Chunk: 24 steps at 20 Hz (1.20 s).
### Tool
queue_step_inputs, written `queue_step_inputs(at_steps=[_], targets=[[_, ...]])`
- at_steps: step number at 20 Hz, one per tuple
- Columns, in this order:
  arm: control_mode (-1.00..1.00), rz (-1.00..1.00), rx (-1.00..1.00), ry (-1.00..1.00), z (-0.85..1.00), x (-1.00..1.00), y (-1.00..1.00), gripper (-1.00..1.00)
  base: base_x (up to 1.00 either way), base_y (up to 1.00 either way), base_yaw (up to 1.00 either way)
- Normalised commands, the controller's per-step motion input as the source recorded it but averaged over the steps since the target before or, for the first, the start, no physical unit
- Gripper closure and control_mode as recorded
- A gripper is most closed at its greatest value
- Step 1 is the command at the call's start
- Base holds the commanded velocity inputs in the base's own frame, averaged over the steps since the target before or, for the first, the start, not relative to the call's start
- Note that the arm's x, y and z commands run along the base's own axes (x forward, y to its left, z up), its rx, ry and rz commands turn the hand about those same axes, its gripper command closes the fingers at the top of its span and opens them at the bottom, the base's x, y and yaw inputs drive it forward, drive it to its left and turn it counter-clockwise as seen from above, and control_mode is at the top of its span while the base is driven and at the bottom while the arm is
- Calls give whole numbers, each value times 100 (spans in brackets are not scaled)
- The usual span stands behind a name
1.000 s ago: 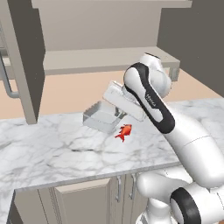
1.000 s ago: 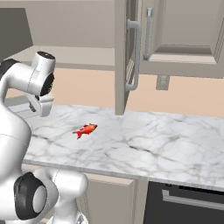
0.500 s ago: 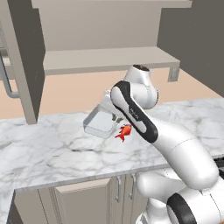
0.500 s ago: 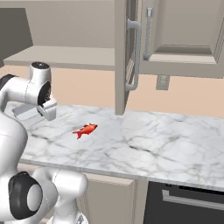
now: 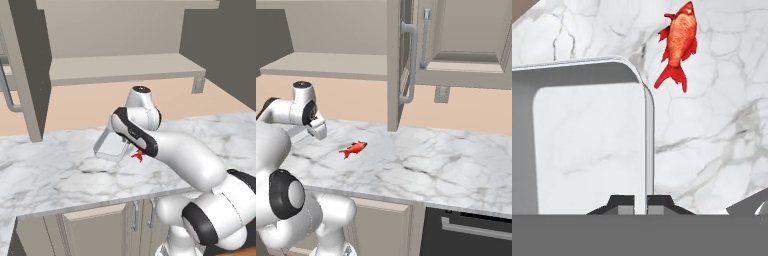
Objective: Retrieve the tupperware from the cabinet, then place the raw meat into the tupperware to avoid contamination.
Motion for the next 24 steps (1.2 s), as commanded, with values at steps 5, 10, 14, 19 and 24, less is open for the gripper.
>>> queue_step_inputs(at_steps=[5,10,14,19,24], targets=[[-100,3,-3,0,-41,42,17,100,0,0,0],[-100,0,0,-8,-35,22,1,100,0,0,0],[-100,0,0,-1,-52,14,0,100,0,0,0],[-100,0,1,0,-43,10,3,100,0,0,0],[-100,0,3,-2,-20,10,7,100,0,0,0]])
